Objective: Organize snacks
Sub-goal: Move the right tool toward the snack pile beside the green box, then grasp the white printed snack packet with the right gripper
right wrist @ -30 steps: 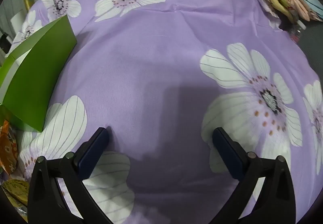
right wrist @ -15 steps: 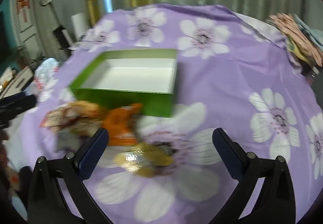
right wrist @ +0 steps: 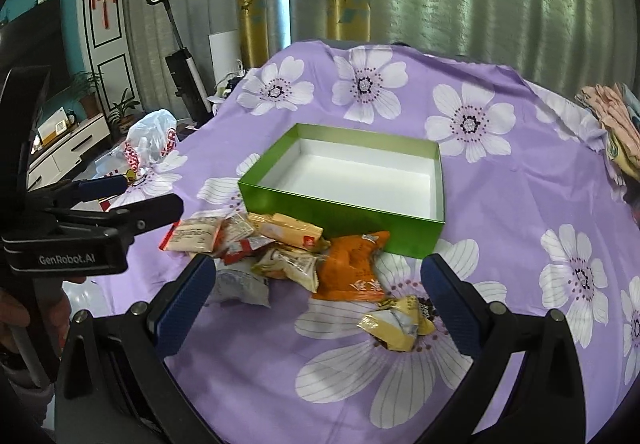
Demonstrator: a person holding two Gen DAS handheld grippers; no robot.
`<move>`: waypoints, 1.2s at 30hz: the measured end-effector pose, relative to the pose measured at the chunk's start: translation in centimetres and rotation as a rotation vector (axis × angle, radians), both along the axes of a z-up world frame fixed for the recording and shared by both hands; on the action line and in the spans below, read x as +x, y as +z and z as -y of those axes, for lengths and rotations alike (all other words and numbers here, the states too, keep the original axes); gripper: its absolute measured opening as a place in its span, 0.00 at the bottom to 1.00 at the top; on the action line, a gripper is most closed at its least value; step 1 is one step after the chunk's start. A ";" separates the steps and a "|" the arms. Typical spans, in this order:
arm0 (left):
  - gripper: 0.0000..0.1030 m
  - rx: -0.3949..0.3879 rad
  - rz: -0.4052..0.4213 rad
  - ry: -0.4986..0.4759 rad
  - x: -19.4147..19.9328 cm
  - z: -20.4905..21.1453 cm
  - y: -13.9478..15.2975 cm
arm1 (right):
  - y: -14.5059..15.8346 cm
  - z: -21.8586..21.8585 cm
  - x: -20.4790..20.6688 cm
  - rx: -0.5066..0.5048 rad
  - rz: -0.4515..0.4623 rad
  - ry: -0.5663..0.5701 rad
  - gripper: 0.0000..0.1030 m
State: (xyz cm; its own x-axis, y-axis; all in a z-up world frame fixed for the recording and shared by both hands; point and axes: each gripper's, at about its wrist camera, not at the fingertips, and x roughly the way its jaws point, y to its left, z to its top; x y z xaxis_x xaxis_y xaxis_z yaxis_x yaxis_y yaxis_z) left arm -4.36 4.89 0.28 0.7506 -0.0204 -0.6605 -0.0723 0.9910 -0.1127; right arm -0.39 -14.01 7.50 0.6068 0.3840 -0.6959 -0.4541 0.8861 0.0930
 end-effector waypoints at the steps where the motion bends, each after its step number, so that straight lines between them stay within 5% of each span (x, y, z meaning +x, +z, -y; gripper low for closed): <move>1: 0.99 0.003 0.002 0.002 -0.1 0.0 0.1 | 0.2 -0.2 -0.2 0.003 0.001 0.006 1.00; 24: 0.99 -0.007 0.010 -0.016 -0.4 0.6 0.5 | 1.3 -1.9 -1.2 -0.005 0.011 0.045 1.00; 36: 0.99 -0.144 -0.083 -0.051 0.5 -1.2 -3.0 | -1.4 -2.7 -0.8 0.021 -0.069 0.088 1.00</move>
